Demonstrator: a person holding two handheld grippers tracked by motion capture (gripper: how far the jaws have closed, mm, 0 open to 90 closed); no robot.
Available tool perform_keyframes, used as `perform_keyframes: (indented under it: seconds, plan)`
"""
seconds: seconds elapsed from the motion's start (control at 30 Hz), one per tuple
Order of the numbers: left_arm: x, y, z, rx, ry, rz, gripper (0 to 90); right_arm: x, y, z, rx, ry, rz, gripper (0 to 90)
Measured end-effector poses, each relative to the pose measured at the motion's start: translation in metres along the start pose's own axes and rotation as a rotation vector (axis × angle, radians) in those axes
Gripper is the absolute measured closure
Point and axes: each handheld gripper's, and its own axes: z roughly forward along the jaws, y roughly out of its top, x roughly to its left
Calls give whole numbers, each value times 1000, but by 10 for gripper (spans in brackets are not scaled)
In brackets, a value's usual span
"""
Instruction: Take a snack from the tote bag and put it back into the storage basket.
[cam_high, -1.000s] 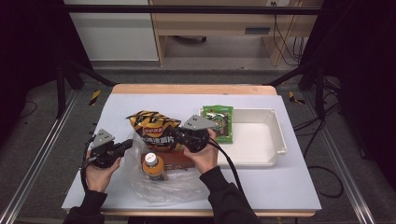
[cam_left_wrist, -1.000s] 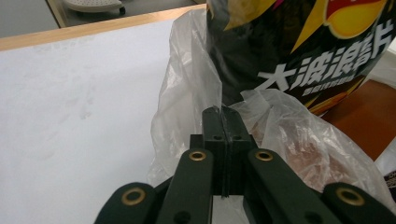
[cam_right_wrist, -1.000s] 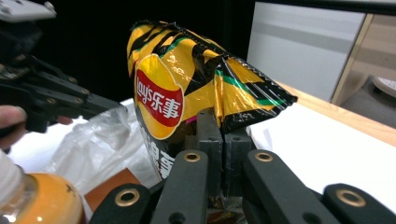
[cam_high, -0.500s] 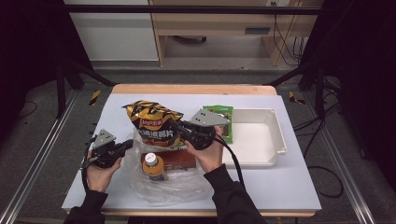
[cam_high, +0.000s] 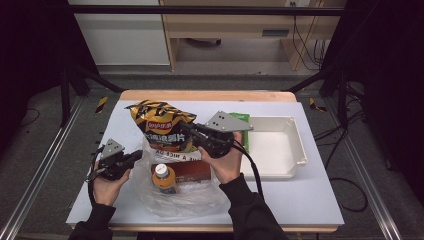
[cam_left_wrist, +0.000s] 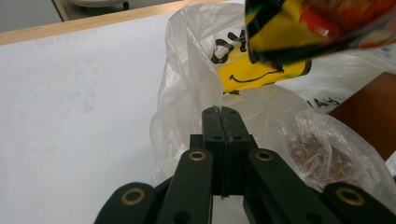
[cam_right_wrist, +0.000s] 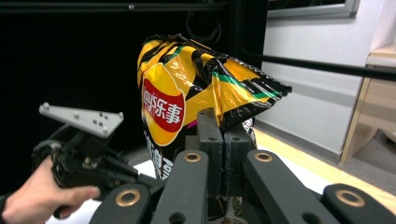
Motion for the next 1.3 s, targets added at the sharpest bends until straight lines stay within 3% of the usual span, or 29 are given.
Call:
perform_keyframes:
  seconds: [0.2,0.67,1.0,1.3]
  plan:
    - [0,0,-2,-11,0,-4,884,-2,9,-6,-13,-16,-7,893]
    - [-4,6,-26,-93,11,-8,603,-26,11,-39,-17,-108,2,893]
    - [1,2,-39,-109,25,-24,472,-46,5,-67,-7,-176,15,893]
    - [4,-4,-44,-106,44,-28,410,-62,-2,-93,-4,-237,34,893]
